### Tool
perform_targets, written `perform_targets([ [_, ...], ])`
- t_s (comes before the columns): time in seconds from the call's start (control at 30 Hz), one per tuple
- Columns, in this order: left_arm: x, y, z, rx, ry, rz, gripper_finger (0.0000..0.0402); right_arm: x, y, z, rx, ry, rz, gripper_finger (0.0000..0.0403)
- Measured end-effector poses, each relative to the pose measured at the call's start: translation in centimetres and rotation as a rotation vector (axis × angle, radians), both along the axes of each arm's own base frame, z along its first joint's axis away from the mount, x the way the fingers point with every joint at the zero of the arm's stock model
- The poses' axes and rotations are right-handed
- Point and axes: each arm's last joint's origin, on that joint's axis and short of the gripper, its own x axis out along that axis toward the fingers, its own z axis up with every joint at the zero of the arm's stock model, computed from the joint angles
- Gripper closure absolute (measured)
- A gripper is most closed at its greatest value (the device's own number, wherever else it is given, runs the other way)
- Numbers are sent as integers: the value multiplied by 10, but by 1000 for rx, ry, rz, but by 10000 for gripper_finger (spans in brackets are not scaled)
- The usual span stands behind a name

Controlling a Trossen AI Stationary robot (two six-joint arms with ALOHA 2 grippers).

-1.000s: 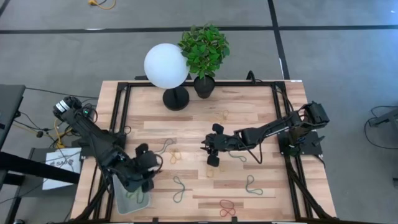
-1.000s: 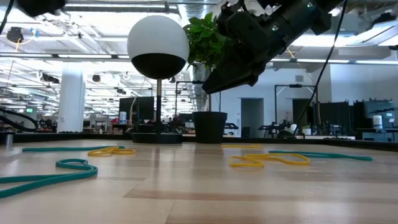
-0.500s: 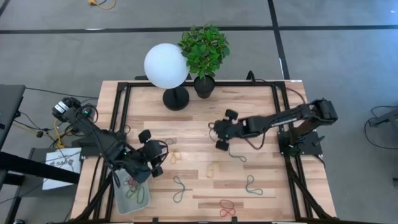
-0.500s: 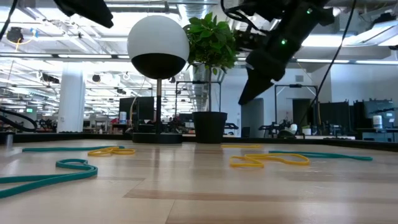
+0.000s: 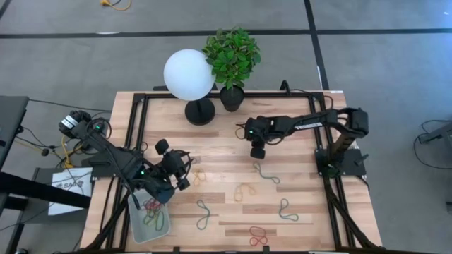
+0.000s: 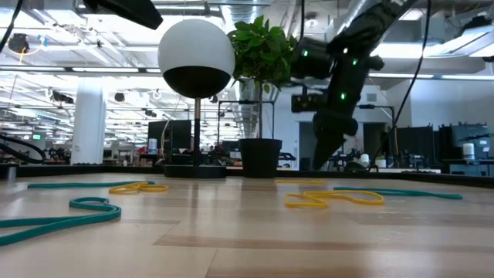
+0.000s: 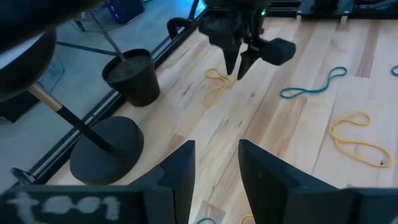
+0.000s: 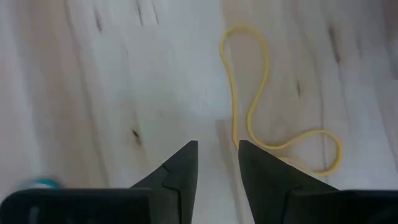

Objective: Pick and place items into bin
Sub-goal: Put the yellow rubber band into the gray bin

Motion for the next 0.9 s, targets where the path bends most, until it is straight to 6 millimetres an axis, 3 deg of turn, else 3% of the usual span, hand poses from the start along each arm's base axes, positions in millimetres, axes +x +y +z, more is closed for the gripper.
perform_targets([
  [0.67, 0, 0, -1, -2, 5, -2, 287, 4, -35, -37, 32, 54, -13, 294],
  [0.9, 0, 0, -1, -4, 4, -1, 287, -1, -50, -38, 158, -1, 76, 365],
])
